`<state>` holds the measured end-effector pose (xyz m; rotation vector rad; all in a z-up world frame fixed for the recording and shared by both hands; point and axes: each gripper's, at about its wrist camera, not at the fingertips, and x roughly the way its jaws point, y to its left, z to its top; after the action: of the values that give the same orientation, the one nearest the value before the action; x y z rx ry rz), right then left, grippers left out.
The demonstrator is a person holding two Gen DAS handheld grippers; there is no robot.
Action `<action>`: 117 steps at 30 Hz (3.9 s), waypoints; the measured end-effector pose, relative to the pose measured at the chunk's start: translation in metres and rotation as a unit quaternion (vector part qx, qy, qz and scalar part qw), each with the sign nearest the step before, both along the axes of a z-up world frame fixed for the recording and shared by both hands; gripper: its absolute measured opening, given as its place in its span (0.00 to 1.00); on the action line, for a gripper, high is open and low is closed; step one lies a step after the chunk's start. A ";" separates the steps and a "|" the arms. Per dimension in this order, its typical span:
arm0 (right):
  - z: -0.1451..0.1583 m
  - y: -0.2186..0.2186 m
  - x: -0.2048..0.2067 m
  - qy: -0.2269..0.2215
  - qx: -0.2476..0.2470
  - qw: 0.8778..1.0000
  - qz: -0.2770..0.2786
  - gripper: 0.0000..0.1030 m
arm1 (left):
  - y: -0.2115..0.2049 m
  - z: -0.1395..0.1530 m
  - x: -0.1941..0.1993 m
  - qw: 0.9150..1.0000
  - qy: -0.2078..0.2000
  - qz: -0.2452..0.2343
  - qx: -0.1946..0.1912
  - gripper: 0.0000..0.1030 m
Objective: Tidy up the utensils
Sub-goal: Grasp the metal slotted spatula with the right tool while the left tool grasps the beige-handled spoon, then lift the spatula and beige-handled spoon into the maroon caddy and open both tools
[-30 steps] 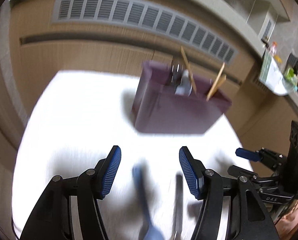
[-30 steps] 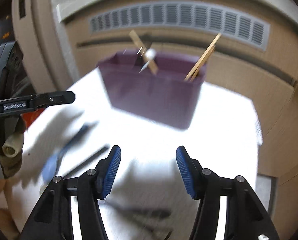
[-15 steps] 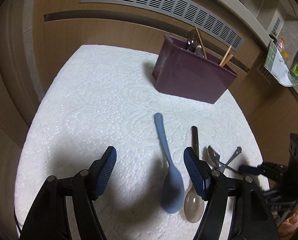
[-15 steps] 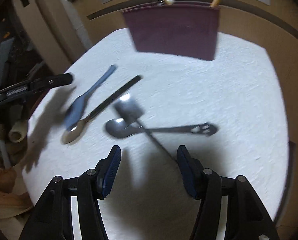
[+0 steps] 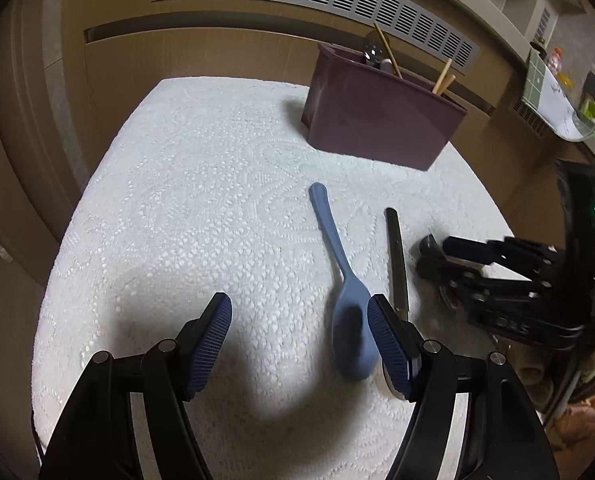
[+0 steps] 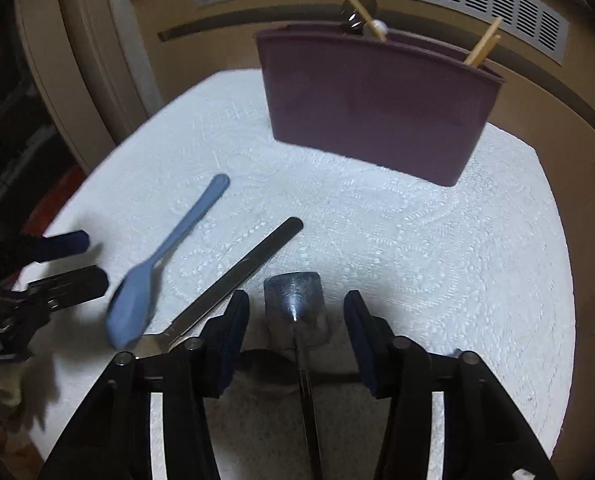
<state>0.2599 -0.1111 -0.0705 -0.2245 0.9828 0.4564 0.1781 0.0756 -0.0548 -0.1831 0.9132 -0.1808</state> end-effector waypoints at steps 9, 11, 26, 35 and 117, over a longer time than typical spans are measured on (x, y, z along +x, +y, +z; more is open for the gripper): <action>0.010 -0.018 -0.017 -0.022 -0.014 1.000 -0.001 0.29 | -0.021 -0.003 -0.001 0.999 0.011 -0.031 -0.003 0.69; 0.014 -0.030 -0.021 -0.024 -0.006 1.000 -0.014 0.29 | -0.028 -0.002 0.002 0.999 0.011 -0.038 -0.002 0.69; 0.011 -0.080 -0.042 -0.020 0.043 0.996 -0.074 0.29 | -0.111 0.002 0.090 0.982 0.076 -0.157 0.074 0.29; 0.009 -0.088 -0.048 -0.022 0.059 0.995 -0.079 0.29 | -0.137 -0.005 0.108 0.973 0.103 -0.157 0.133 0.12; 0.005 -0.062 0.066 -0.010 -0.011 0.981 -0.195 0.29 | -0.019 0.085 0.034 0.990 -0.120 -0.011 -0.078 0.12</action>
<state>0.3263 -0.1734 -0.0651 -0.0524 0.9842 0.0832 0.2121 0.0570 0.0299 -0.2900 0.6622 -0.2892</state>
